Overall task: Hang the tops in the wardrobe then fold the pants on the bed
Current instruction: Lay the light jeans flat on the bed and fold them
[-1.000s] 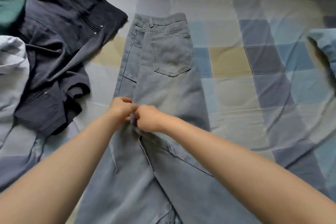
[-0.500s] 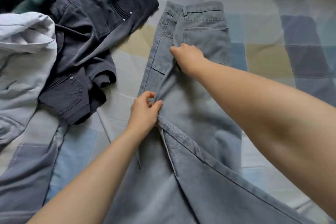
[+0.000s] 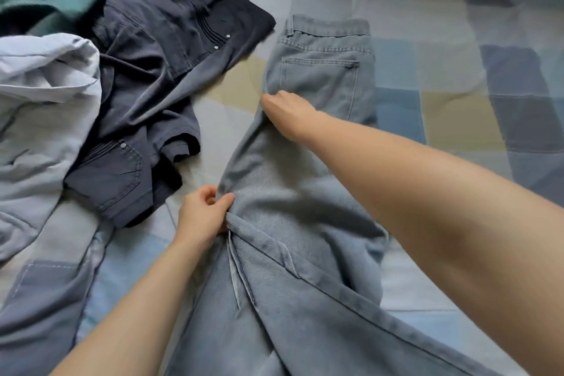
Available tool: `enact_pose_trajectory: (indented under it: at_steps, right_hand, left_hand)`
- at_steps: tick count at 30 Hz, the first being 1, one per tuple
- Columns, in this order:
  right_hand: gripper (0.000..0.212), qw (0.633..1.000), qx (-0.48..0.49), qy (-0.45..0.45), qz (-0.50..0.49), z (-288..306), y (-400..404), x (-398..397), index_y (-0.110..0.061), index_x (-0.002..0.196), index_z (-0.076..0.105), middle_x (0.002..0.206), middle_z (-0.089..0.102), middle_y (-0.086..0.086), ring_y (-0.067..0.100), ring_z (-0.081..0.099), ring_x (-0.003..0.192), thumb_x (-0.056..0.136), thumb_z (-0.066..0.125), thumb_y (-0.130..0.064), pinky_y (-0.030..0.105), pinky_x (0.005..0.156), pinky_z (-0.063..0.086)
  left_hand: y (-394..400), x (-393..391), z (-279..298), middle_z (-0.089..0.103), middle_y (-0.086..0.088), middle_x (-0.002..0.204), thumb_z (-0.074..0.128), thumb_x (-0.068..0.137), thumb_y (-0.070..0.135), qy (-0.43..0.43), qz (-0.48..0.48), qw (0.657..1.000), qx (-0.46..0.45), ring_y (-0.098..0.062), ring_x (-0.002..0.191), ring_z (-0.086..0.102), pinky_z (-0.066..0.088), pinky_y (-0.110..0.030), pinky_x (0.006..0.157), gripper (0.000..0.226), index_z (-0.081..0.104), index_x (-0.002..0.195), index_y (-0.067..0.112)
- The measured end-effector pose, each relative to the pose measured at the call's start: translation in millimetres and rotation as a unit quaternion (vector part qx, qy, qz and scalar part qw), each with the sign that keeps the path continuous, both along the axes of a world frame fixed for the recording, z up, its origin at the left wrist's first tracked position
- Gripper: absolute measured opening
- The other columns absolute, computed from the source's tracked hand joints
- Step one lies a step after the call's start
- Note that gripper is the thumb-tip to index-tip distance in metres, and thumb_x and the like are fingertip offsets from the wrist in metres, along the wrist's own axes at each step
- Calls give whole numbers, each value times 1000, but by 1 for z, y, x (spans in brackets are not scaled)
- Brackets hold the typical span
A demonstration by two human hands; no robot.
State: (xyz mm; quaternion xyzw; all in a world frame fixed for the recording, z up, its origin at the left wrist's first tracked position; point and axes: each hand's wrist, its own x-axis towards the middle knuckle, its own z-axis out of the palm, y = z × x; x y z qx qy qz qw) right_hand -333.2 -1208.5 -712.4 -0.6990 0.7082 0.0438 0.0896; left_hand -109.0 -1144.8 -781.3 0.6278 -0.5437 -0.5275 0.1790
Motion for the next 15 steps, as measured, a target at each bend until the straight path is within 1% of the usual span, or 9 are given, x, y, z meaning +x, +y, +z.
enact_pose_trajectory:
  at_steps: [1,2,3,4,6,8,11,14,15]
  right_hand:
    - [43,999,34,-14,5,-1,-2,-5,-4,123,43,105,54,21,40,55,102,84,35,13,42,70,38]
    - [57,998,58,-29,13,-1,-6,-11,-9,137,34,112,52,20,41,52,110,84,34,12,43,78,42]
    - [71,997,68,-42,17,0,-7,-15,-18,147,22,124,49,17,40,45,121,84,35,11,47,90,43]
    - [80,997,58,-47,10,2,-7,-19,-26,151,14,137,44,14,38,36,131,83,37,10,50,101,38]
    - [80,999,-23,-33,-36,3,-2,-34,-24,152,16,145,39,11,35,30,137,82,46,4,50,107,32]
    - [66,981,-130,-15,-146,-3,17,-56,-13,147,28,139,45,12,34,40,128,86,51,-7,43,101,35]
    - [48,899,-223,-77,-369,-21,78,-87,-10,134,41,131,49,12,34,44,119,92,53,-30,42,98,35]
    - [42,810,-189,-234,-504,-38,139,-102,-4,116,52,122,55,17,35,50,114,93,53,-40,35,92,35]
    - [43,802,-142,-259,-520,-42,152,-103,-5,109,56,117,59,18,34,53,112,93,52,-45,33,86,37]
  left_hand:
    - [-1,-2,2,68,-10,77,68,87,25,-69,-44,993,-79,-31,76,64,54,-42,70,18,60,78,12]
    - [-1,-5,4,66,-7,78,67,85,32,-145,-84,971,-171,-32,78,62,50,-40,68,21,57,79,14]
    - [-1,-8,6,63,-4,81,66,84,37,-193,-107,943,-251,-32,79,60,45,-38,67,22,55,82,18]
    - [-2,-10,6,61,-4,85,64,83,40,-212,-121,923,-298,-32,83,58,44,-38,69,23,57,87,19]
    - [1,-15,1,58,-11,92,62,78,43,-199,-130,918,-317,-34,89,52,42,-41,78,37,60,95,10]
    - [3,-15,-11,55,-14,91,60,76,45,-195,-112,920,-319,-34,88,48,40,-43,81,43,59,92,5]
    - [0,-14,-21,53,-12,89,57,75,52,-188,-105,919,-330,-31,85,46,39,-42,79,44,56,83,8]
    - [0,-12,-26,54,-12,91,58,75,54,-186,-106,918,-333,-31,87,46,38,-40,80,46,57,84,8]
    - [1,-12,-27,54,-12,92,58,75,54,-185,-104,917,-337,-31,88,47,38,-40,81,48,59,86,8]
